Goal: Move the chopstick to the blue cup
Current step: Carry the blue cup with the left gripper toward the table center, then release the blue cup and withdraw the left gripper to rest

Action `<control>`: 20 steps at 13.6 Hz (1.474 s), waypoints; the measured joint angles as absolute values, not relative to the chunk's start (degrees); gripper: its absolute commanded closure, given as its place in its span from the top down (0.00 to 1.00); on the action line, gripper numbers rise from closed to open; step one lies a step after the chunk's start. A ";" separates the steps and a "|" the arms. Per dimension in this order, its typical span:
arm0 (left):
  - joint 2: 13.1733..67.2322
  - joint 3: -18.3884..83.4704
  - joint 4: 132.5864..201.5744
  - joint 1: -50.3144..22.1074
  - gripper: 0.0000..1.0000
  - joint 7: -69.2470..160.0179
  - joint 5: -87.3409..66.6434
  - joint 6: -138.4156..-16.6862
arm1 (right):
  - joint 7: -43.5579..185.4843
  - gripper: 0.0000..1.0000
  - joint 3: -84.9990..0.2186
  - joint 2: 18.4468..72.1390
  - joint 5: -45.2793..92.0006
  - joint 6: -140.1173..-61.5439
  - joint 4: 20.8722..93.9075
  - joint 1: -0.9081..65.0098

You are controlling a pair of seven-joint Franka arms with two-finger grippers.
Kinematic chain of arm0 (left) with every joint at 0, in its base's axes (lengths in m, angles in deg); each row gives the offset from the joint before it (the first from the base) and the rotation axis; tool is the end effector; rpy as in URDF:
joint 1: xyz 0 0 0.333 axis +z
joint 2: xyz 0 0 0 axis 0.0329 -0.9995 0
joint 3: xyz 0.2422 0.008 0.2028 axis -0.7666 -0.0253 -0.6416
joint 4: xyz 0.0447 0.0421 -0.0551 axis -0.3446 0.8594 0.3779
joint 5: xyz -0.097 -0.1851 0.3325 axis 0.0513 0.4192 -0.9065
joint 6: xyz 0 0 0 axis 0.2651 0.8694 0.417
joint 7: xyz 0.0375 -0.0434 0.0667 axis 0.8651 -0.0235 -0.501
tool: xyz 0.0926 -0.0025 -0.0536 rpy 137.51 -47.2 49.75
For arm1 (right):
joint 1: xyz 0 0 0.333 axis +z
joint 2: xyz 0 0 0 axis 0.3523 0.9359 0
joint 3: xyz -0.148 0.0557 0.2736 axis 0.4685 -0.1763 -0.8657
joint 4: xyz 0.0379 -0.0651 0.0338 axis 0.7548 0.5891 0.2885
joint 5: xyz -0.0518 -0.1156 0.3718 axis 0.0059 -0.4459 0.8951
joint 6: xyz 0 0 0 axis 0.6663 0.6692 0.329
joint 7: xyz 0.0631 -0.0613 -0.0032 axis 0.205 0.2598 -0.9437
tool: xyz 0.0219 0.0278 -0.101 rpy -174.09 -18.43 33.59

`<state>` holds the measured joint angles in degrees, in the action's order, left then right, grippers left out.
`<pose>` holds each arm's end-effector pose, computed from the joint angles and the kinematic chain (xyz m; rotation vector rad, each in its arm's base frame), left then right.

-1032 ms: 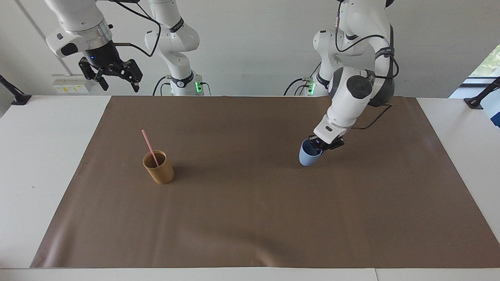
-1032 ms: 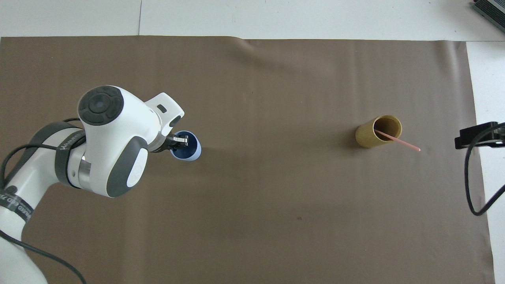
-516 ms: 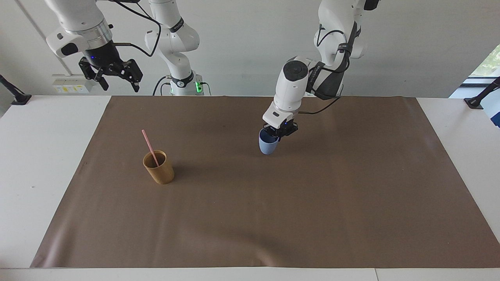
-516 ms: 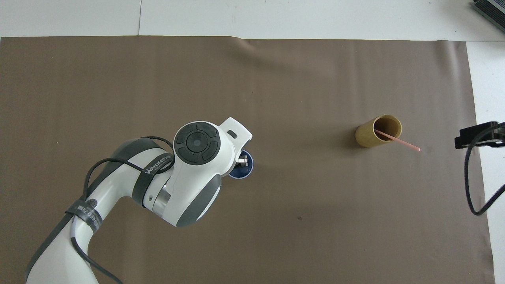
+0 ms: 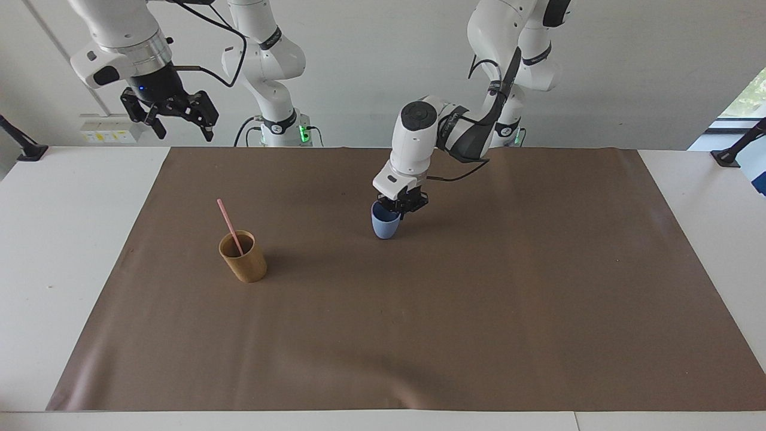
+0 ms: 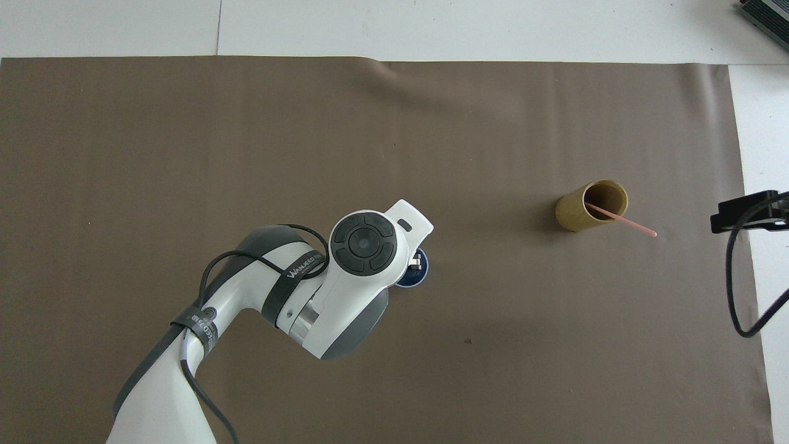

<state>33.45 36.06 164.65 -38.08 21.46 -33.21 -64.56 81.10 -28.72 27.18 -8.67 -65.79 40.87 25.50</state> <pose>0.4621 -0.4235 0.3667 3.0680 -0.0462 -0.0270 0.5244 -0.0193 0.6642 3.1199 -0.1035 -0.0524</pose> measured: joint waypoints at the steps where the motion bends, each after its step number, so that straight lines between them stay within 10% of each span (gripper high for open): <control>1: 33.38 35.96 164.61 -38.09 1.00 21.46 -33.21 -64.67 | 81.10 1.00 -28.72 27.18 -8.67 -65.79 40.87 25.50; 9: 40.84 34.29 162.98 -34.41 1.00 27.57 -33.21 -56.27 | 81.10 1.00 -28.72 27.18 -8.67 -65.79 40.87 25.50; 20: 53.57 33.10 147.38 -6.83 1.00 63.71 -33.22 -29.03 | 81.10 1.00 -28.72 27.18 -8.67 -65.79 40.87 25.50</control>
